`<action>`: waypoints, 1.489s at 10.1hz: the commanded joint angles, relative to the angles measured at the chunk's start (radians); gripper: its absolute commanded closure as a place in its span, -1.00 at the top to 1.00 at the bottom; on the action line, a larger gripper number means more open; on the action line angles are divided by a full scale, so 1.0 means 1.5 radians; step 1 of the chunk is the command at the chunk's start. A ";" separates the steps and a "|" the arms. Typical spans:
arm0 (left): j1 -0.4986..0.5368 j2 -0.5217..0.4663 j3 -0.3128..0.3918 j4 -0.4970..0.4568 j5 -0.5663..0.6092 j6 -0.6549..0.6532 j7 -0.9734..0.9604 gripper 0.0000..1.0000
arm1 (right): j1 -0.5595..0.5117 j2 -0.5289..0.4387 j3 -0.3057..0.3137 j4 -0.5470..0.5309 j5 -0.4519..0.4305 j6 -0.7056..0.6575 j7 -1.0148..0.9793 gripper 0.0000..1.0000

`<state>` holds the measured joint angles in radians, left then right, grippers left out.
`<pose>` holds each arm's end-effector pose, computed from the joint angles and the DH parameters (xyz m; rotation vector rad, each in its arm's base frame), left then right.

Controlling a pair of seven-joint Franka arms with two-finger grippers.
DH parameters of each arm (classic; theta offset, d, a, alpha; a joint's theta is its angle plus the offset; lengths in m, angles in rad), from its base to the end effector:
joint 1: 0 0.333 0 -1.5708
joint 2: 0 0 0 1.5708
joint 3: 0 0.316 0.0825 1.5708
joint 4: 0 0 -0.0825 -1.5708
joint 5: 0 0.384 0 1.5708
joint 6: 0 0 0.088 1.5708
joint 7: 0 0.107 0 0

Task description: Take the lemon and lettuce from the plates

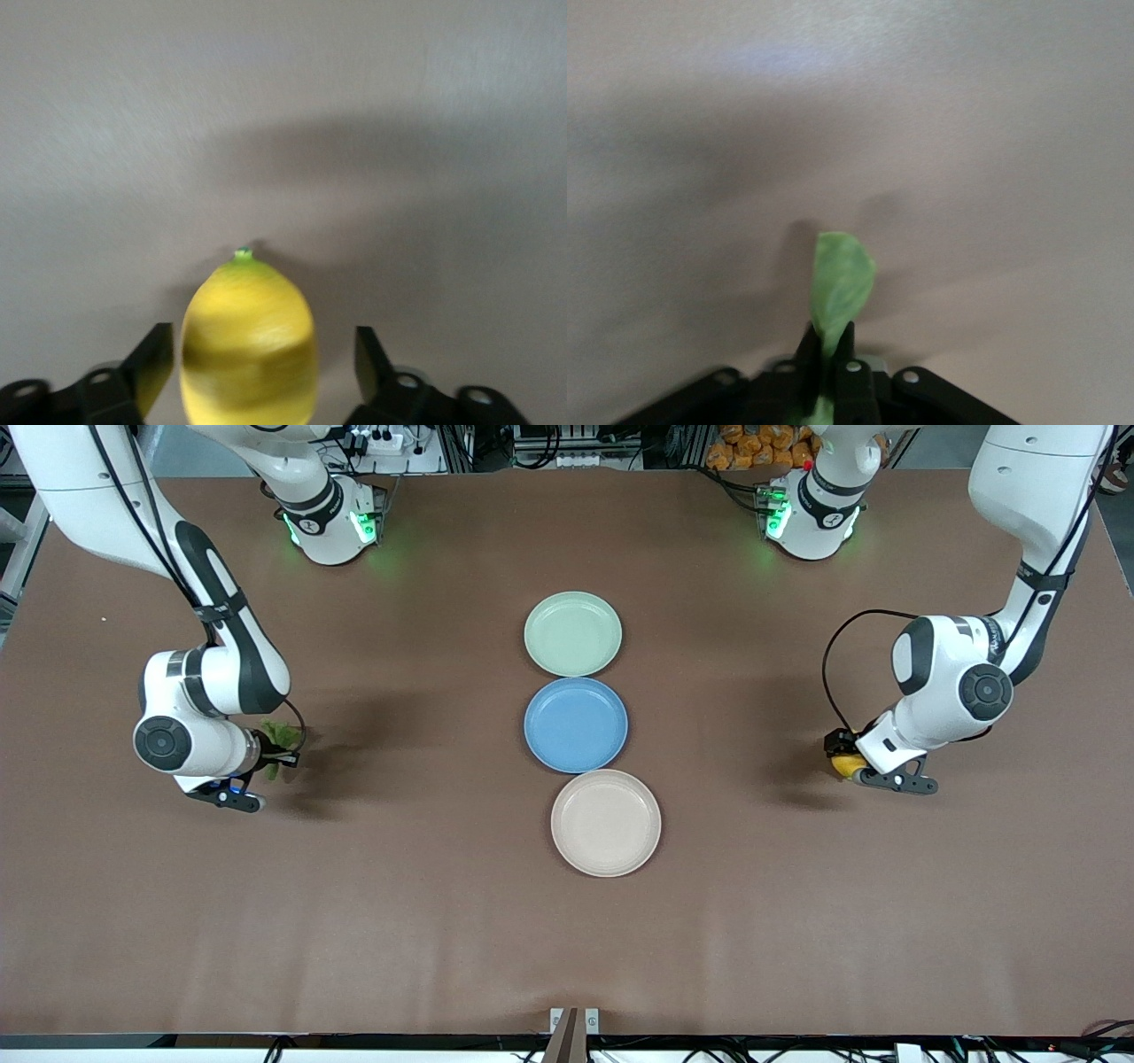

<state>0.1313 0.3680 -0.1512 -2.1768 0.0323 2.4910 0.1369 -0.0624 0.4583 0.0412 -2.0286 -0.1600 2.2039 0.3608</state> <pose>0.5572 -0.0120 0.2176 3.0906 -0.2701 -0.0728 0.5678 -0.0175 0.1986 2.9471 -0.4012 -0.3907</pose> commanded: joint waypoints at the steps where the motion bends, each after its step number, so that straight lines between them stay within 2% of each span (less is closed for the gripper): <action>1: 0.006 -0.018 -0.002 0.087 0.014 -0.134 0.003 1.00 | 0.010 -0.013 -0.012 0.004 0.012 -0.004 0.000 1.00; 3: 0.003 -0.042 -0.008 0.192 0.014 -0.306 0.001 1.00 | 0.018 -0.042 -0.017 0.013 0.012 -0.030 0.001 1.00; 6: -0.002 -0.076 -0.020 0.330 0.014 -0.504 0.001 1.00 | 0.026 -0.086 -0.020 0.045 0.012 -0.105 -0.008 1.00; 9: 0.000 -0.108 -0.030 0.458 0.018 -0.654 0.008 1.00 | 0.046 -0.143 -0.021 0.055 0.012 -0.123 -0.009 1.00; 10: 0.000 -0.121 -0.030 0.480 0.015 -0.674 0.008 1.00 | 0.048 -0.161 -0.022 0.061 0.013 -0.139 -0.010 1.00; 13: 0.006 -0.193 -0.029 0.487 0.008 -0.681 0.008 1.00 | 0.049 -0.176 -0.026 0.199 0.017 -0.308 -0.129 1.00; 15: 0.005 -0.237 -0.031 0.486 0.008 -0.681 0.003 1.00 | 0.052 -0.189 -0.028 0.266 0.016 -0.359 -0.241 1.00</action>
<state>0.1322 0.0632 -0.1895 -1.4374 0.0332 1.4836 0.1368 0.0039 0.1828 0.0106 -1.6935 -0.1581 1.7124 0.1010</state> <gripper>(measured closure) 0.000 0.000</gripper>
